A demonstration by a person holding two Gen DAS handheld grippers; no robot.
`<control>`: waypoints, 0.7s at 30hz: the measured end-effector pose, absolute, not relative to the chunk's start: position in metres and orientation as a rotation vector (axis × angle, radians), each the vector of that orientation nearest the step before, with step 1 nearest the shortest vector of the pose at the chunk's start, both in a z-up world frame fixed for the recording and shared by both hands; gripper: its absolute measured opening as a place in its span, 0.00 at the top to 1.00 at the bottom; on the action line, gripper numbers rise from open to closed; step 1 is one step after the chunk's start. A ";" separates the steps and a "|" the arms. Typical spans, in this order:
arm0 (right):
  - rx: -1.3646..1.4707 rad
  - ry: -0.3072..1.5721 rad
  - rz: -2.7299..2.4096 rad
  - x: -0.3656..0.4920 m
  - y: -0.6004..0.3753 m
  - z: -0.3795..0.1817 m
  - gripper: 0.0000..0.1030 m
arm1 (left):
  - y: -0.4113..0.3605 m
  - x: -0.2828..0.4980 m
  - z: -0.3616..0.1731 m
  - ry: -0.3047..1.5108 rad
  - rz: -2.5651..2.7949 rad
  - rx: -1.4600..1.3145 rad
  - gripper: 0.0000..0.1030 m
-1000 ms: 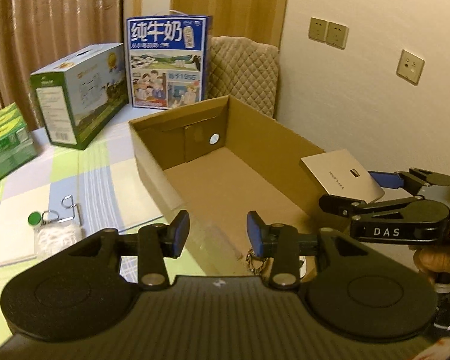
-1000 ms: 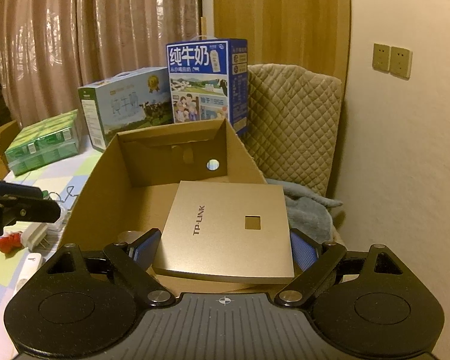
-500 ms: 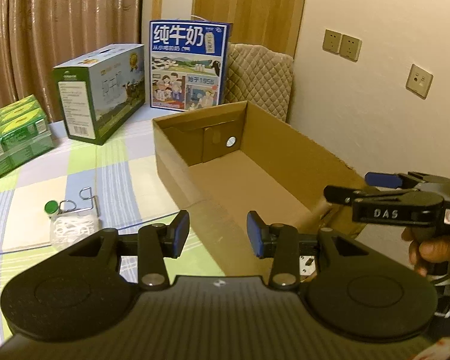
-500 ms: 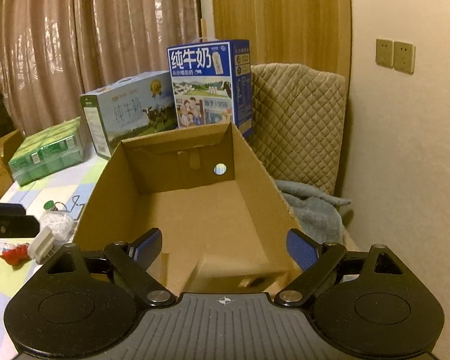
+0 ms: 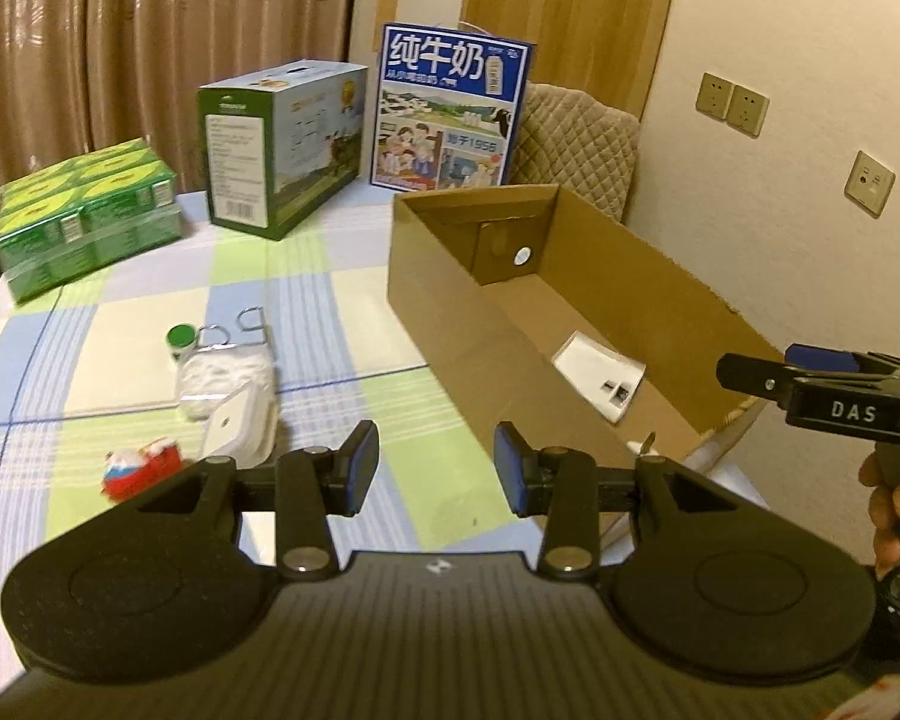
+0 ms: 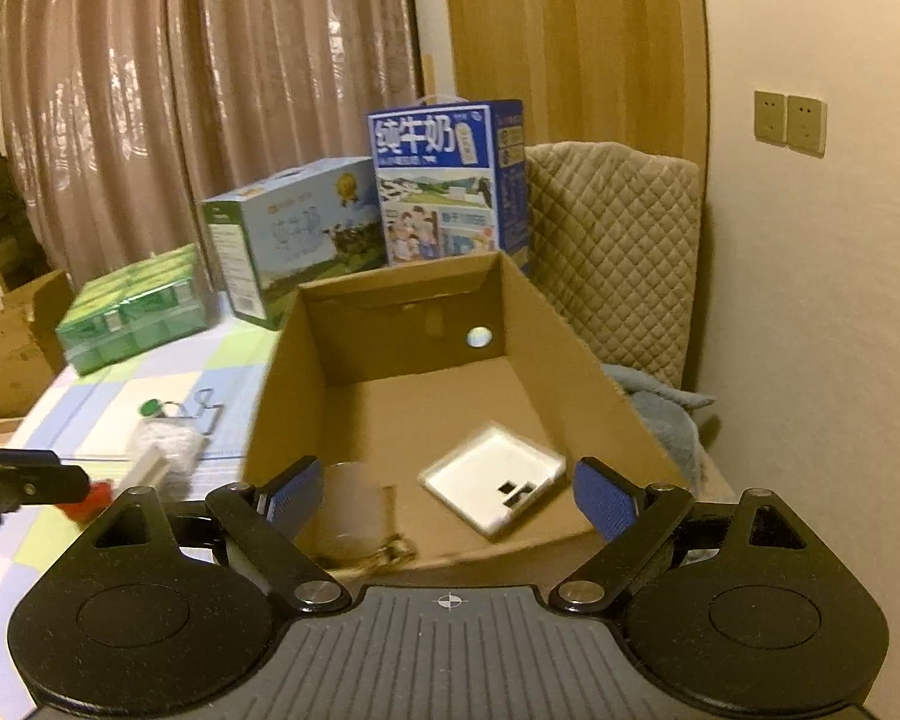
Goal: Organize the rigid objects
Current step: 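Move both open tools back over the remaining table items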
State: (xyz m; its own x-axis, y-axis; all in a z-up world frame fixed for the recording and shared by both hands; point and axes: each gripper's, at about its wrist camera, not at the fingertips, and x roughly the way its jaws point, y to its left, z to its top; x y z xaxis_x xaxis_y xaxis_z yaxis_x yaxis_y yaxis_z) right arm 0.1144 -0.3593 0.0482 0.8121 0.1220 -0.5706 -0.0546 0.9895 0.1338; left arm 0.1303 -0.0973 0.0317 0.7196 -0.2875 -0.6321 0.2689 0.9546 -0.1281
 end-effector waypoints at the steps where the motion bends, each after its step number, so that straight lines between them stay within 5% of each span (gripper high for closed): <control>1: 0.114 0.618 0.100 0.110 -0.354 0.049 0.15 | -0.093 0.127 0.032 0.703 -0.302 -0.031 0.65; 21: 0.113 0.676 0.227 0.064 -0.276 0.048 0.15 | 0.002 0.077 0.034 0.701 -0.110 -0.094 0.63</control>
